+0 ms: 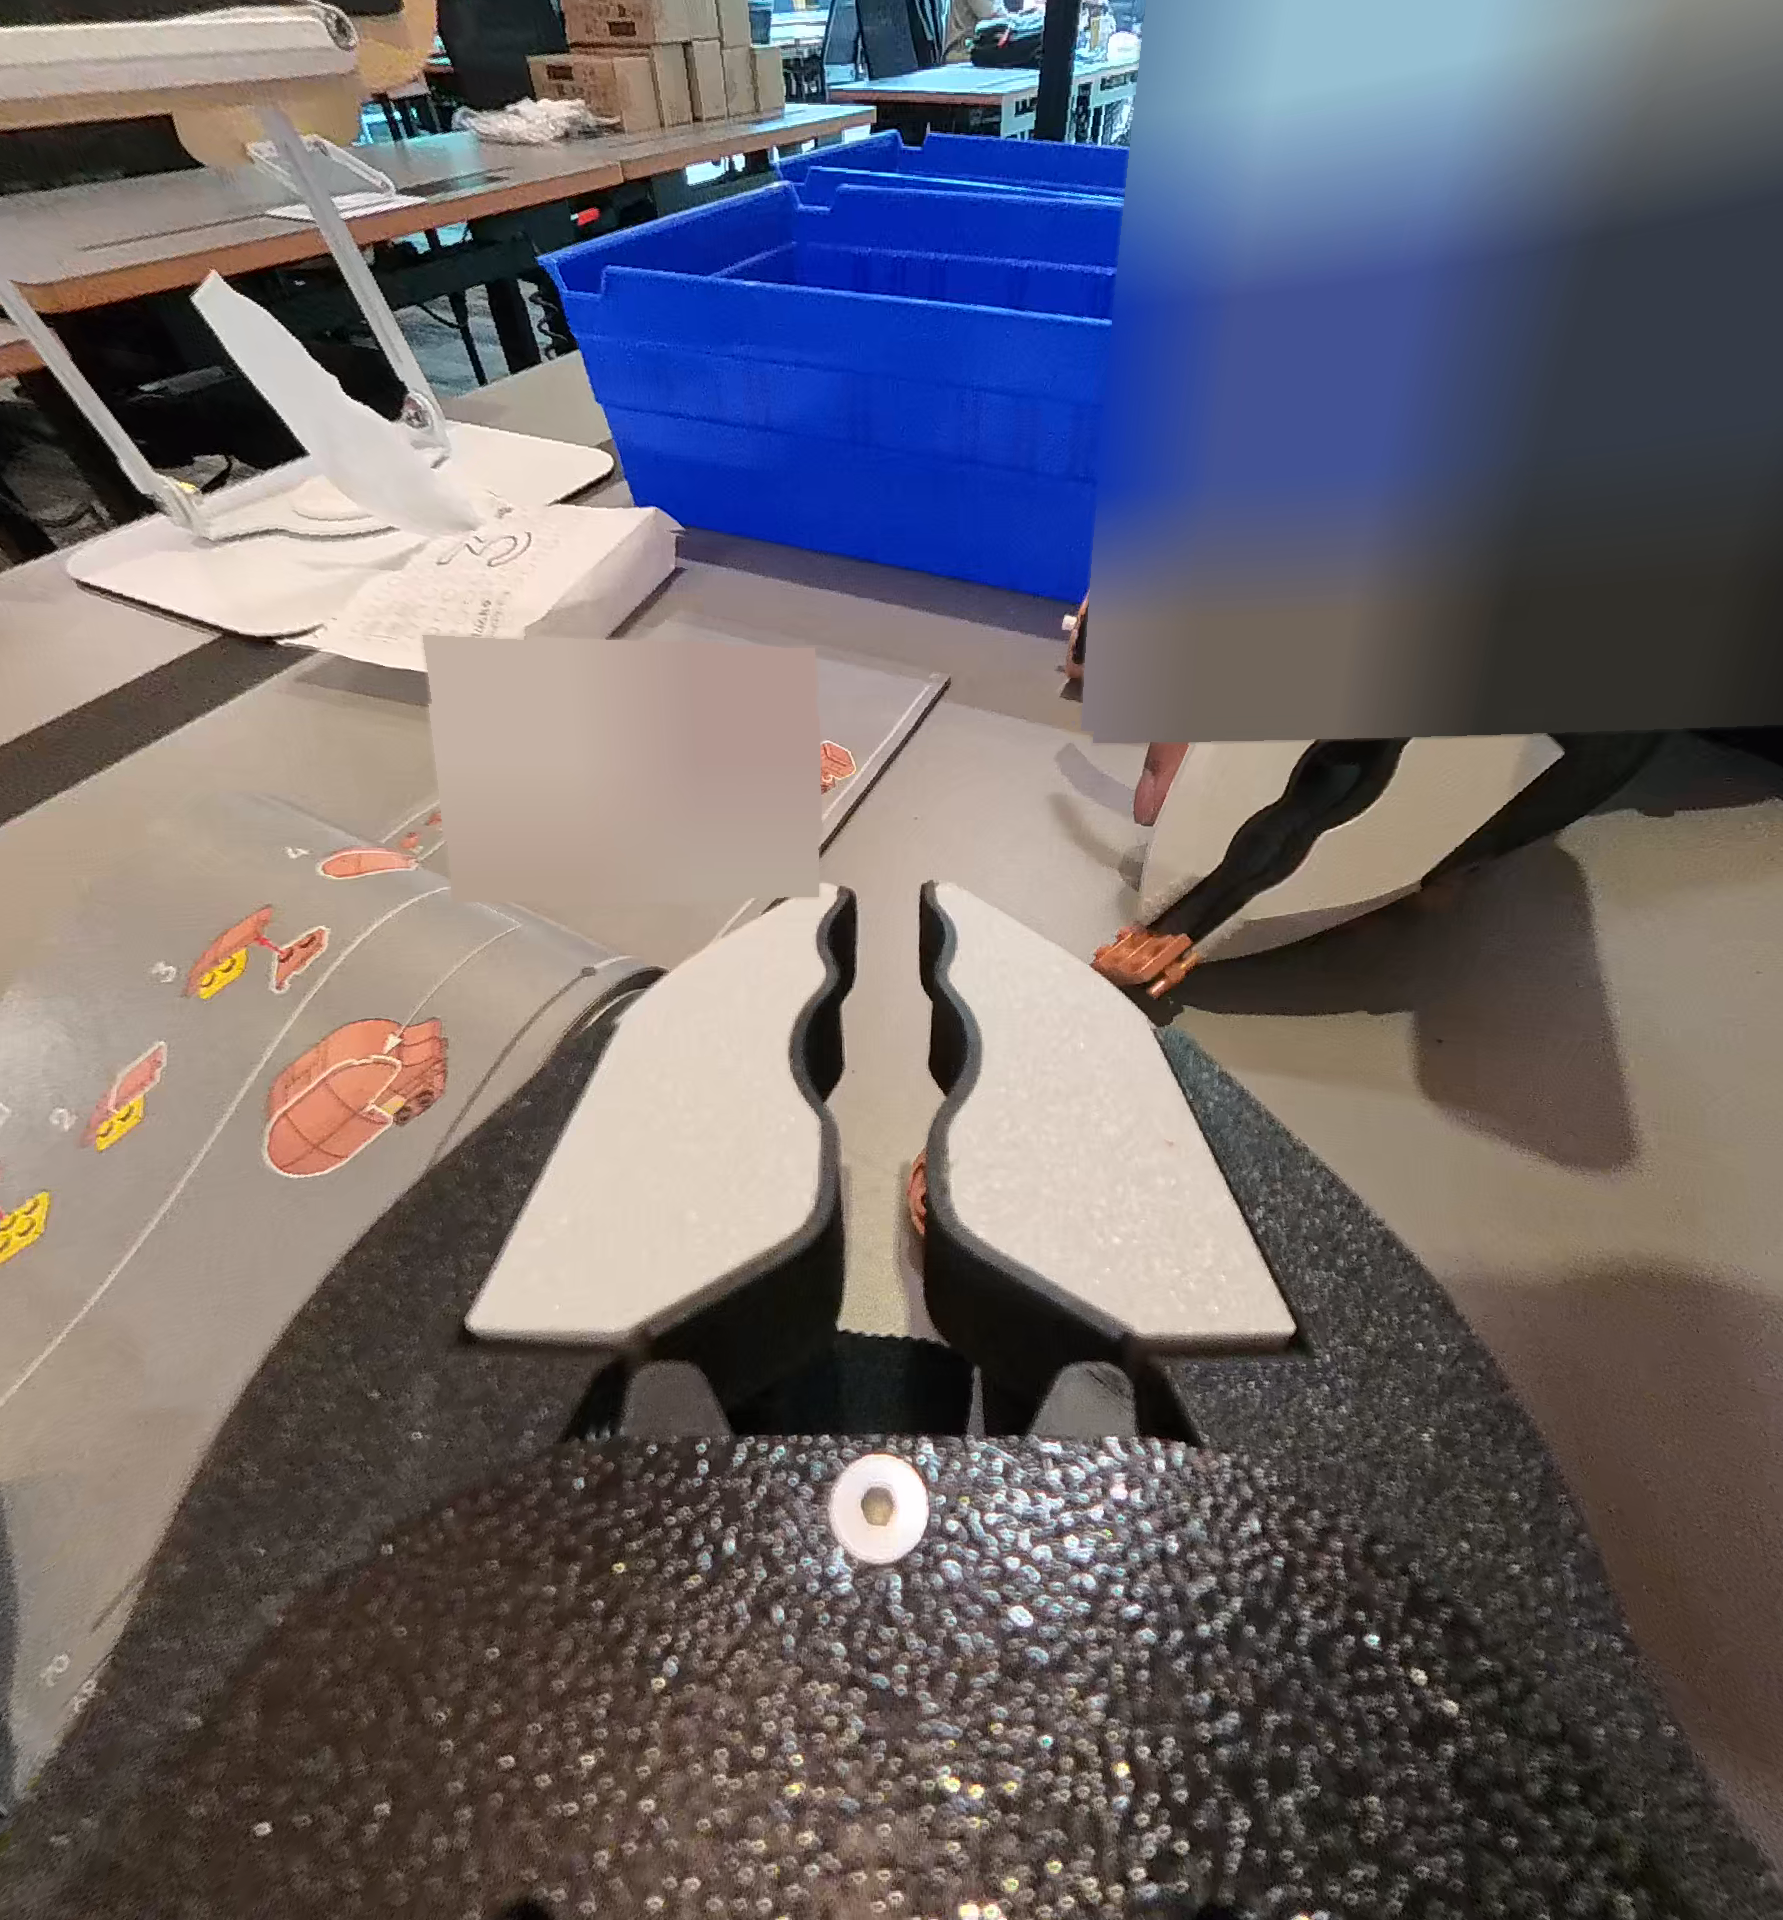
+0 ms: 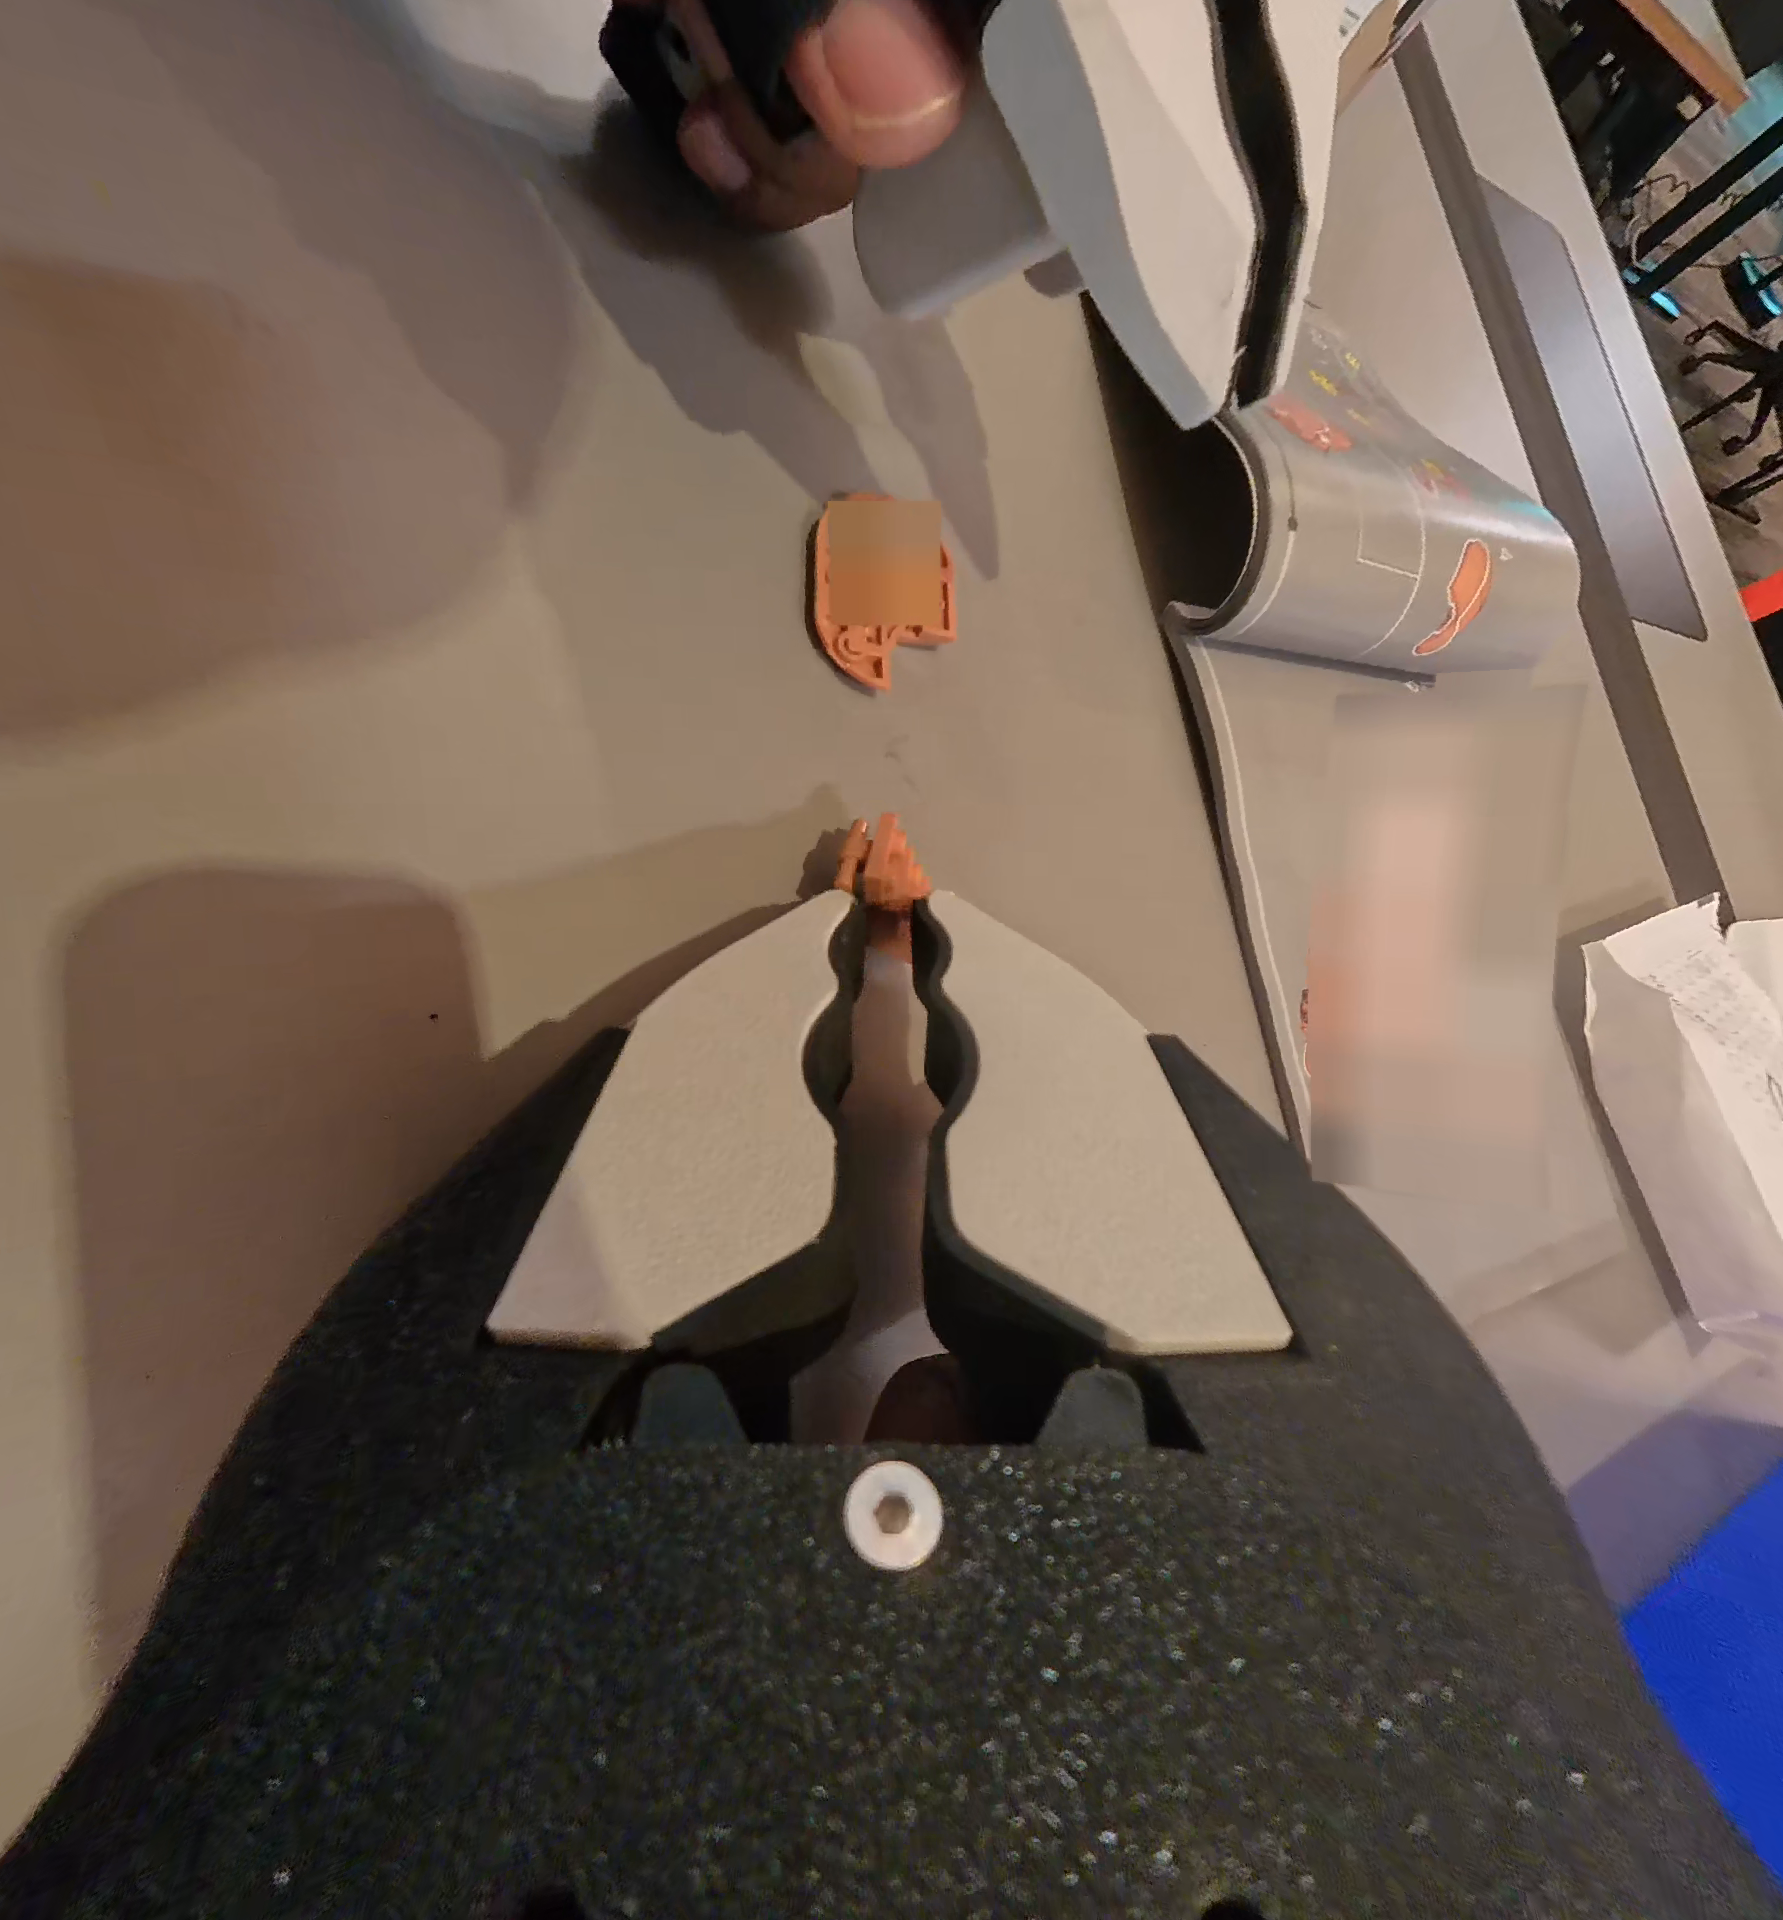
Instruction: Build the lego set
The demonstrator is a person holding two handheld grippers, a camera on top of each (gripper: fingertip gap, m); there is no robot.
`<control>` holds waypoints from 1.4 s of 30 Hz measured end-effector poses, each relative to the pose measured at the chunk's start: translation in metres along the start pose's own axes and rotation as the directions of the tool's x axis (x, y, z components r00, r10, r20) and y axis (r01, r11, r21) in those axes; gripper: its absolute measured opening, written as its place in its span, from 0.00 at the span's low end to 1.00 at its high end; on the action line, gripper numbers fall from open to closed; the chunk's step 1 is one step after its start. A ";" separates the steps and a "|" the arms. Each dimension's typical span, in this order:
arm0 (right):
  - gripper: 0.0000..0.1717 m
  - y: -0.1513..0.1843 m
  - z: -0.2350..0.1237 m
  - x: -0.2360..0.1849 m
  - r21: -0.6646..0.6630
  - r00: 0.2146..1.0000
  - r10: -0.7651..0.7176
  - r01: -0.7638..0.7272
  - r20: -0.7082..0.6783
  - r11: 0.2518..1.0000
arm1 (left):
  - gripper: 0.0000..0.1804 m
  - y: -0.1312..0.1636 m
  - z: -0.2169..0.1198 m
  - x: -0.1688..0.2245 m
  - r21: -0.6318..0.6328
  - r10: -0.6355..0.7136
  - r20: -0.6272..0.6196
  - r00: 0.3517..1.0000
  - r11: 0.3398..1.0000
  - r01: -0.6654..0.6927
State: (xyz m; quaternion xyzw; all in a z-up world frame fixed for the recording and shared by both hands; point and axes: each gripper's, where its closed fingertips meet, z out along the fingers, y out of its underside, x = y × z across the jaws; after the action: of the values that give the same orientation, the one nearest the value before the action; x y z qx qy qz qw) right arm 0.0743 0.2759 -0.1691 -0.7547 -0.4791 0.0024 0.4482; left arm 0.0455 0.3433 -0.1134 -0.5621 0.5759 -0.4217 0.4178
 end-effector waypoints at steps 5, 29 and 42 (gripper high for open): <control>0.08 -0.006 -0.004 0.002 0.039 0.999 0.036 -0.037 0.016 0.999 | 0.06 0.000 0.000 0.000 0.001 -0.001 0.000 1.000 1.000 0.001; 0.10 0.041 -0.124 0.051 0.295 0.892 0.420 -0.361 -0.169 0.885 | 0.05 -0.004 0.002 0.008 0.023 0.018 0.004 1.000 1.000 -0.018; 0.07 0.069 -0.080 0.001 -0.034 0.954 0.300 -0.301 -0.023 0.953 | 0.06 -0.005 0.004 0.025 0.016 0.051 -0.030 0.998 0.999 -0.051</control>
State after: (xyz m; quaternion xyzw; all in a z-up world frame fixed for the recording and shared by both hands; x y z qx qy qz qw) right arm 0.1584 0.2130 -0.1678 -0.8270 -0.3549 0.0551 0.4325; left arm 0.0507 0.3185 -0.1100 -0.5376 0.5931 -0.4238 0.4237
